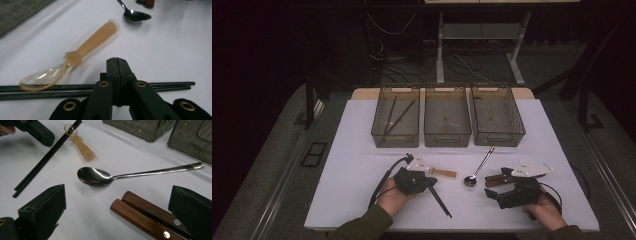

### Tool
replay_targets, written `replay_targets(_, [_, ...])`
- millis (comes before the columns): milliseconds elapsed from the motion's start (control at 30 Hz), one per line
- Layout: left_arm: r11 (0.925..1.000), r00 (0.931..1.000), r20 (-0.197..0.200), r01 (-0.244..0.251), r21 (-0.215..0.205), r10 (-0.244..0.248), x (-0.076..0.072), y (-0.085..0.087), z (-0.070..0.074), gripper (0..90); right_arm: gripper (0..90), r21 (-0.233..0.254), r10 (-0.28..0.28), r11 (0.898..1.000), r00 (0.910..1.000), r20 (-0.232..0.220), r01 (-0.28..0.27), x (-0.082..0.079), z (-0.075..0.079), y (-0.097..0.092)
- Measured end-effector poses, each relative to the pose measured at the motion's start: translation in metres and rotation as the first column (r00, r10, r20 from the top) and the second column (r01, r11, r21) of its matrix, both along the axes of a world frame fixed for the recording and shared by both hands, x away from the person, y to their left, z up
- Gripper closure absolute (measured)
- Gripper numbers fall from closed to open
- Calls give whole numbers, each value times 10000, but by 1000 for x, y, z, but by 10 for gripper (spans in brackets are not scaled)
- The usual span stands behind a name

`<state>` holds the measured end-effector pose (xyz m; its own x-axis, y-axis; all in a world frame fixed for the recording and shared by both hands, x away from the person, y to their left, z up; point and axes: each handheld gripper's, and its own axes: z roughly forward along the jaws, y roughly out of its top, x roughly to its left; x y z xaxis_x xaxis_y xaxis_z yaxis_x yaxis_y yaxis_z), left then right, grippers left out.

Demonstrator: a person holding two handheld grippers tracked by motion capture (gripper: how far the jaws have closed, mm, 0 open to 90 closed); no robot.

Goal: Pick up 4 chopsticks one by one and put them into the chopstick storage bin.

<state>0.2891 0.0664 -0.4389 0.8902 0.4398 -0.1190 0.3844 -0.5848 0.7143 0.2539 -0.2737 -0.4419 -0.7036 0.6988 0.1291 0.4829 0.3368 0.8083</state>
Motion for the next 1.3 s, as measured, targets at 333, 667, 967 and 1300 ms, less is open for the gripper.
replay_targets(333, [9997,9999,-123,120,200,-117,1,-5,-6,885,15,-11,3,10000,10000,-5,-3,0,0,0])
replay_targets(667, [9987,9991,-298,300,401,-288,2,-5,-8,885,15,2,-22,10000,10000,13,22,0,0,0])
replay_targets(967, [9987,9982,-538,299,405,-277,0,-1,-7,885,15,3,-16,10000,10000,17,16,0,0,0])
replay_targets(1300, [9983,9973,-668,349,464,-317,-1,6,-6,885,15,20,-24,10000,10000,28,24,0,0,-1])
